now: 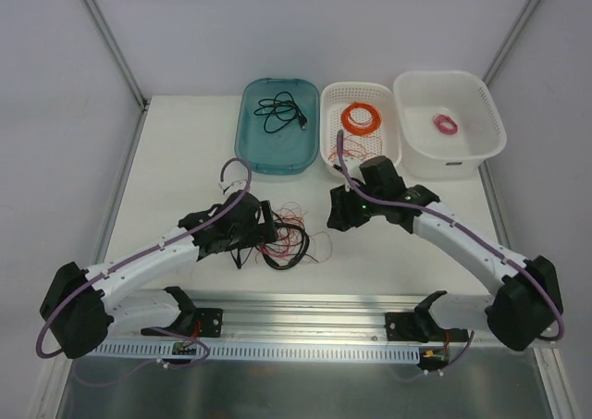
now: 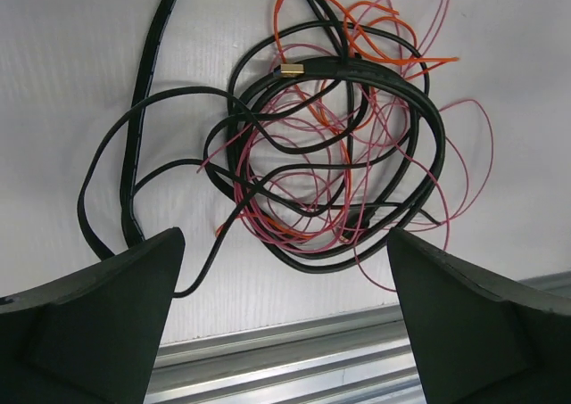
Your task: Untangle the cables
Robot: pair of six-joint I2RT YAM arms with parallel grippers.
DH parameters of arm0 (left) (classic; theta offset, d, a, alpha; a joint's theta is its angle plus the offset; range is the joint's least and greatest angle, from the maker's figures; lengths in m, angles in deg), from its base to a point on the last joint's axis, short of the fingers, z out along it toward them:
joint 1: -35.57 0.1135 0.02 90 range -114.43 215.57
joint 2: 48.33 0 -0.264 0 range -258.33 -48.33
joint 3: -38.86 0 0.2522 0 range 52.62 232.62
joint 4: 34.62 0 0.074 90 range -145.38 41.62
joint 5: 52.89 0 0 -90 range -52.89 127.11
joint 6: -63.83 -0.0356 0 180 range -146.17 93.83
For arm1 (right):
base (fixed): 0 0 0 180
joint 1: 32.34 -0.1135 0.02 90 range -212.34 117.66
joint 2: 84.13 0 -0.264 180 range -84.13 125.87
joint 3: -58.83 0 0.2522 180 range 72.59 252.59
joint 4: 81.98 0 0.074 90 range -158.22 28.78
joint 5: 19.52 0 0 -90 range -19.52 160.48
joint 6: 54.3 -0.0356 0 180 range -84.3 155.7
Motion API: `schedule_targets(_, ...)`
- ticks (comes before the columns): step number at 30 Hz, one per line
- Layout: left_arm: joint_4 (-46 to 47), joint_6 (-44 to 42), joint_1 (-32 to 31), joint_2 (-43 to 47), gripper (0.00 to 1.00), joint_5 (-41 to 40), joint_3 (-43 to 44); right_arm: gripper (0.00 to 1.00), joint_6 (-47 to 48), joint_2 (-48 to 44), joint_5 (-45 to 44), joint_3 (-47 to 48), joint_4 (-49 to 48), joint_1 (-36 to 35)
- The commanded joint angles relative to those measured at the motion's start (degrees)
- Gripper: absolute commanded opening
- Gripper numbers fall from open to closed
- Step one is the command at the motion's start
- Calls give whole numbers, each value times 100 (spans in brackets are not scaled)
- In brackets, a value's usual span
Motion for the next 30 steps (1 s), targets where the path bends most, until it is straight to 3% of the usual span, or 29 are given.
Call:
schedule_targets(1,3,47,170,-294,99,-25,191,45,478,681,478,442,-775,-189)
schedule_targets(11,126,-94,267,-1297,95,186,412,45,997,2563,628,1471,-1093,-541)
schedule_targets(23,197,-76,346,-1588,91,230,288,45,1287,3628,830,2060,-891,-629)
schedule_targets(30,197,-76,452,-1755,89,248,262,18,1331,3655,1023,1990,-856,-646)
